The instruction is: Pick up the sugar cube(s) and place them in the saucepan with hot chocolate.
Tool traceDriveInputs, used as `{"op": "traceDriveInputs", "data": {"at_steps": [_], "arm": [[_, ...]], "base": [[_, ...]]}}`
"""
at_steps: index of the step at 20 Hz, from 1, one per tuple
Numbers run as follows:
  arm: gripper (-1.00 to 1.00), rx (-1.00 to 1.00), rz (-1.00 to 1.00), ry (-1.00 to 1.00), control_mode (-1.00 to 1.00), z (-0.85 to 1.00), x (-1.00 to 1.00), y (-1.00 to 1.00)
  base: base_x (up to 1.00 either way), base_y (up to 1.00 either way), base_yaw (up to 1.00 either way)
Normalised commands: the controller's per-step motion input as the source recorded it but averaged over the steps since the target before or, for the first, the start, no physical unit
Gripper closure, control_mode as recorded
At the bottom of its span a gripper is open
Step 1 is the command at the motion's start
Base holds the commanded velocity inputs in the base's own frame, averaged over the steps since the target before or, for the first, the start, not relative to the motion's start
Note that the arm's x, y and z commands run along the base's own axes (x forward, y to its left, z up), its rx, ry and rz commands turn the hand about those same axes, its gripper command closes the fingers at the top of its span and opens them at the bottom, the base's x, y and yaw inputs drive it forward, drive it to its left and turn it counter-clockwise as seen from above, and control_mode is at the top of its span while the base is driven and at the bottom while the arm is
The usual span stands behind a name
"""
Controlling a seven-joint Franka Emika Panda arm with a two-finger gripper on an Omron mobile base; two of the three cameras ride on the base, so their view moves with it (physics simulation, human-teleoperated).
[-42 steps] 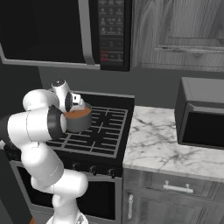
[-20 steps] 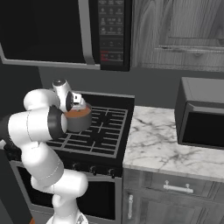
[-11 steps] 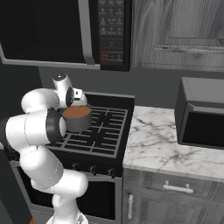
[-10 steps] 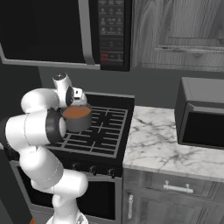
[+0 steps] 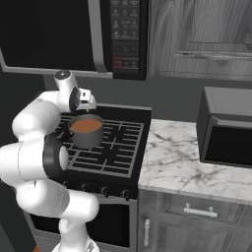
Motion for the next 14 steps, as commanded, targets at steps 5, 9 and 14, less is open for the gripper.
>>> {"op": "traceDriveInputs", "data": {"at_steps": [5, 9, 14], "arm": [[-1.00, 0.01, 0.00, -0.12, -1.00, 0.22, -0.59, -0.13], [-1.00, 0.00, 0.00, -0.10, -1.00, 0.00, -0.42, -0.14], [-1.00, 0.00, 0.00, -0.21, -1.00, -0.09, -0.18, -0.06]], "base": [[0.00, 0.00, 0.00], [0.00, 0.00, 0.00], [0.00, 0.00, 0.00]]}}
